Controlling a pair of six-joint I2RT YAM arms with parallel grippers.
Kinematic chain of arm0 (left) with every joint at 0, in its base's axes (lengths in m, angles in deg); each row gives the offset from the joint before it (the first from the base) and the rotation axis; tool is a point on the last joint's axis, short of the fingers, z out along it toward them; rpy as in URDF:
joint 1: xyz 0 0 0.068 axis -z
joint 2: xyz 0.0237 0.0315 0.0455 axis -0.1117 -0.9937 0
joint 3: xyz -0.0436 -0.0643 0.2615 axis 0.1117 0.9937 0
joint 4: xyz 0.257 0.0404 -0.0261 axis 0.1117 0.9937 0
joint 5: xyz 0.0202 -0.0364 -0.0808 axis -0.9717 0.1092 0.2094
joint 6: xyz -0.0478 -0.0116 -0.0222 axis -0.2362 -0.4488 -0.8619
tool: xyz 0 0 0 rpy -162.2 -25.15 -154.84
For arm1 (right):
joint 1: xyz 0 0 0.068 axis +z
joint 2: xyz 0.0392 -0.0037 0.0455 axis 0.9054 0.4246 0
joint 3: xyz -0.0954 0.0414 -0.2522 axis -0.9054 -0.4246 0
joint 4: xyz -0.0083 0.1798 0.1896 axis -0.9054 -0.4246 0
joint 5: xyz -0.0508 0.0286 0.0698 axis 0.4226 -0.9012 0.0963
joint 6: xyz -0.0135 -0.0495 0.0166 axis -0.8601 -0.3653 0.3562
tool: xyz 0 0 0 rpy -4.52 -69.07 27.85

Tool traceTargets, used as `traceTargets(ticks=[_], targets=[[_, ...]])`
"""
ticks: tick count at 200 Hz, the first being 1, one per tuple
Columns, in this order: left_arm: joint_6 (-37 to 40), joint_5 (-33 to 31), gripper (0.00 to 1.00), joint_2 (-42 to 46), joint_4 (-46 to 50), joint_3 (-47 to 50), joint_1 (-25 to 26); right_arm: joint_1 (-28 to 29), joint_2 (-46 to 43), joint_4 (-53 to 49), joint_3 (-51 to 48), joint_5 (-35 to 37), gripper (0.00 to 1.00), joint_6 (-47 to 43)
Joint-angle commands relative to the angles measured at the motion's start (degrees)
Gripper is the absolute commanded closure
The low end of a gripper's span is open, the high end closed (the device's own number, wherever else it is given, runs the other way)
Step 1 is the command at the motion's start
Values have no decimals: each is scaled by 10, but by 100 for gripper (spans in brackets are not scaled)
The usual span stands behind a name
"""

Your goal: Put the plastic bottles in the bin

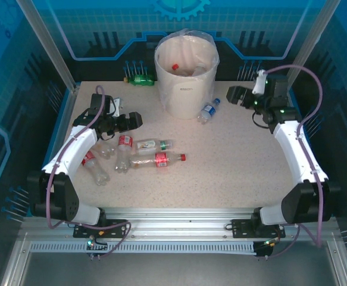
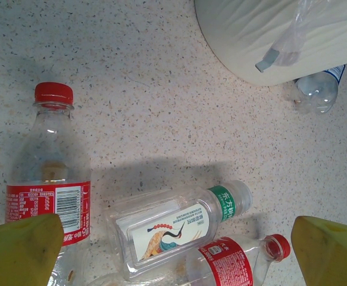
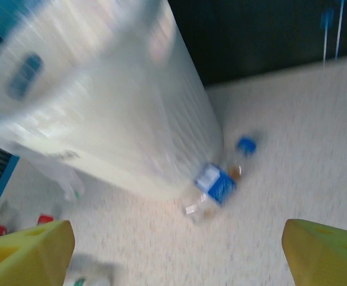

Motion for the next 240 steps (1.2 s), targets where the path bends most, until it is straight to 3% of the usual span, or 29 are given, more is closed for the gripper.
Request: traceTargets(ticks=[1, 17, 86, 139, 240], targets=[[9, 18, 1, -3, 9, 5, -4, -19, 19, 86, -56, -102, 13, 94], [9, 16, 1, -4, 9, 6, -4, -16, 46, 121, -83, -104, 19, 139], [13, 11, 1, 1, 10, 6, -4, 25, 217, 264, -92, -94, 21, 278], [13, 9, 1, -1, 11, 5, -4, 51, 324, 319, -49, -90, 16, 325], [22, -4, 1, -6, 18, 2, -4, 75, 430, 344, 16, -88, 13, 361]])
